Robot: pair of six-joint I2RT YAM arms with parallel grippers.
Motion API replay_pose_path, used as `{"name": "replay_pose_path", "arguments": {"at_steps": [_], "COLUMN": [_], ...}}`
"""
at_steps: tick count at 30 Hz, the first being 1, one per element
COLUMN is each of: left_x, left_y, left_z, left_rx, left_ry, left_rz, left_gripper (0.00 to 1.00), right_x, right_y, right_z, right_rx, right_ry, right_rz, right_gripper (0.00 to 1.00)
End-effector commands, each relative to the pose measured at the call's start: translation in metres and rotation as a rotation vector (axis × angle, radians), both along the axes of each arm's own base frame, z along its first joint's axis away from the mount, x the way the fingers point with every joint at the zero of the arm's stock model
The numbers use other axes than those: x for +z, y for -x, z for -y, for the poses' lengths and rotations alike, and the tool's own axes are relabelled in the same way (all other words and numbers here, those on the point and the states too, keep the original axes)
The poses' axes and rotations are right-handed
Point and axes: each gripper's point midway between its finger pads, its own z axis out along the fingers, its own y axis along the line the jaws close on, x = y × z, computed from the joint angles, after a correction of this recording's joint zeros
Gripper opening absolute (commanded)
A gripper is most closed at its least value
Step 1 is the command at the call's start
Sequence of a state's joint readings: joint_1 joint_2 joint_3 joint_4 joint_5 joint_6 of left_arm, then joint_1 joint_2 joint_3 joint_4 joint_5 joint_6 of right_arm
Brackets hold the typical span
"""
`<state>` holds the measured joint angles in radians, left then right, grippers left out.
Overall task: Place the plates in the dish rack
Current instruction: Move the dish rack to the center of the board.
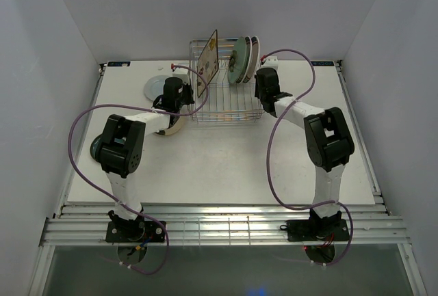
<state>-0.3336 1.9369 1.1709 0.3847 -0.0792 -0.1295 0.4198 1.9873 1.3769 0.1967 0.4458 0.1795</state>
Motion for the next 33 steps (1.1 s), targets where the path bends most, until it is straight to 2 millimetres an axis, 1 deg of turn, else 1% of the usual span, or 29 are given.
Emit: {"name": "replay_pose_path", "arguments": {"at_steps": [1, 2, 4, 5, 6, 8, 9, 11, 13, 14, 17, 18, 20, 22, 23, 25, 29, 30, 31, 33], "left_x": [0.044, 0.045, 0.044, 0.045, 0.044, 0.044, 0.045, 0.047, 0.045, 0.047, 0.048, 0.048, 0.05, 0.049, 0.049, 0.046, 0.048, 0.054, 0.053, 0.057], "left_y": [0.009, 0.009, 0.009, 0.009, 0.009, 0.007, 0.007, 0.003, -0.001, -0.003, -0.005, -0.005, -0.006, -0.004, -0.004, -0.003, -0.002, -0.001, 0.002, 0.004], "left_z": [0.008, 0.008, 0.008, 0.008, 0.008, 0.008, 0.008, 0.01, 0.012, 0.012, 0.013, 0.012, 0.012, 0.013, 0.012, 0.012, 0.011, 0.01, 0.01, 0.009], "left_rx": [-0.09, -0.09, -0.09, -0.089, -0.089, -0.089, -0.089, -0.091, -0.092, -0.091, -0.091, -0.09, -0.09, -0.092, -0.092, -0.092, -0.093, -0.091, -0.092, -0.09], "left_ry": [-0.007, -0.006, -0.006, -0.005, -0.005, -0.002, -0.002, 0.0, -0.003, -0.001, 0.0, 0.0, 0.002, 0.002, 0.001, 0.0, -0.003, 0.0, 0.003, 0.006], "left_rz": [0.09, 0.093, 0.091, 0.092, 0.092, 0.095, 0.1, 0.11, 0.111, 0.117, 0.121, 0.123, 0.13, 0.134, 0.136, 0.136, 0.138, 0.15, 0.146, 0.153], "left_gripper": [0.0, 0.0, 0.0, 0.0, 0.0, 0.0, 0.0, 0.0, 0.0, 0.0, 0.0, 0.0, 0.0, 0.0, 0.0, 0.0, 0.0, 0.0, 0.0, 0.0], "right_x": [0.013, 0.009, 0.007, 0.005, 0.004, 0.011, 0.006, 0.015, 0.016, 0.022, 0.028, 0.035, 0.039, 0.056, 0.055, 0.067, 0.072, 0.066, 0.077, 0.072], "right_y": [-0.016, -0.016, -0.017, -0.017, -0.018, -0.02, -0.017, -0.019, -0.018, -0.02, -0.019, -0.02, -0.016, -0.015, -0.011, -0.009, -0.004, 0.0, 0.003, 0.01], "right_z": [0.002, 0.001, 0.0, 0.002, 0.002, 0.004, 0.007, 0.011, 0.014, 0.014, 0.017, 0.016, 0.018, 0.018, 0.017, 0.014, 0.012, 0.013, 0.014, 0.014], "right_rx": [-0.021, -0.02, -0.019, -0.022, -0.025, -0.037, -0.042, -0.064, -0.076, -0.079, -0.085, -0.088, -0.085, -0.08, -0.076, -0.071, -0.061, -0.059, -0.058, -0.053], "right_ry": [-0.019, -0.017, -0.019, -0.018, -0.019, -0.025, -0.018, -0.022, -0.019, -0.024, -0.02, -0.03, -0.029, -0.033, -0.025, -0.028, -0.027, -0.023, -0.039, -0.032], "right_rz": [0.042, 0.036, 0.036, 0.036, 0.041, 0.079, 0.082, 0.126, 0.14, 0.163, 0.192, 0.223, 0.246, 0.305, 0.309, 0.347, 0.351, 0.342, 0.378, 0.373], "right_gripper": [0.32, 0.31, 0.25, 0.12, 0.08, 0.08, 0.08, 0.08, 0.08, 0.08, 0.08, 0.08, 0.08, 0.08, 0.08, 0.08, 0.08, 0.08, 0.08, 0.08]}}
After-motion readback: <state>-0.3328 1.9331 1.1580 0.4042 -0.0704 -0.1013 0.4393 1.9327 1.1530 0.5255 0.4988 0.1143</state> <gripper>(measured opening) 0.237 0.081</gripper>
